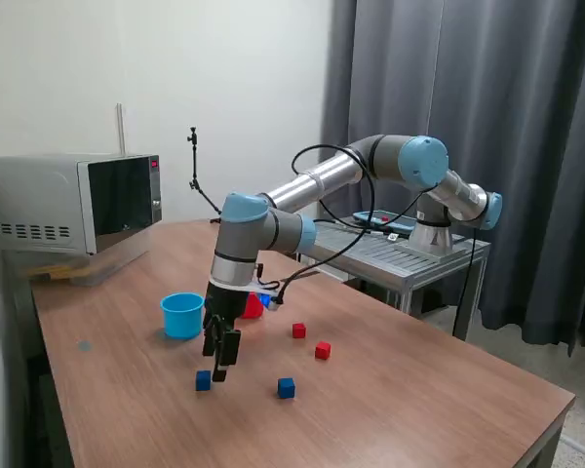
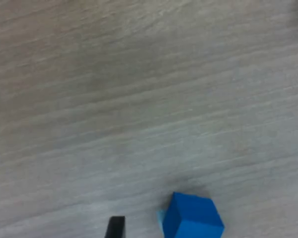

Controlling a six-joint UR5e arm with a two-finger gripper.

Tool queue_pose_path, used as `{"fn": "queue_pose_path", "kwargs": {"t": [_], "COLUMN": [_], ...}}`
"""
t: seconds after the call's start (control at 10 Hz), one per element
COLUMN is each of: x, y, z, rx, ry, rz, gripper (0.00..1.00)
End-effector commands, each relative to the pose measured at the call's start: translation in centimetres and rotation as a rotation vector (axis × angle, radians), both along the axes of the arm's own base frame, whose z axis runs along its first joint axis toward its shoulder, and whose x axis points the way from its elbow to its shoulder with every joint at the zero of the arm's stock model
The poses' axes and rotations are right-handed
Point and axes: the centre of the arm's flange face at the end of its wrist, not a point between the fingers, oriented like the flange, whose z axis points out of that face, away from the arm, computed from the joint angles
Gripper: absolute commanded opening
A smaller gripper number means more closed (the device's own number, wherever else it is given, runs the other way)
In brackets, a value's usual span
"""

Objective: Place red objects in the red bin, and blue objects in the blue bin.

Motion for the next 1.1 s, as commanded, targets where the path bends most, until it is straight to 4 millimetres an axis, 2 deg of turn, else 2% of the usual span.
{"fn": "queue_pose_path", "kwargs": {"t": [0.0,0.3,1.0], "x": [0.02,-0.01,-0.74], "y": [0.05,0.05,0.63], "z": [-0.07,-1.07,-1.01], "rx": [0.0,0.0,0.0], "ry": [-0.001,-0.01,0.012], "rz": [-0.001,-0.001,-0.007], "gripper": [1.0,1.0,1.0]}}
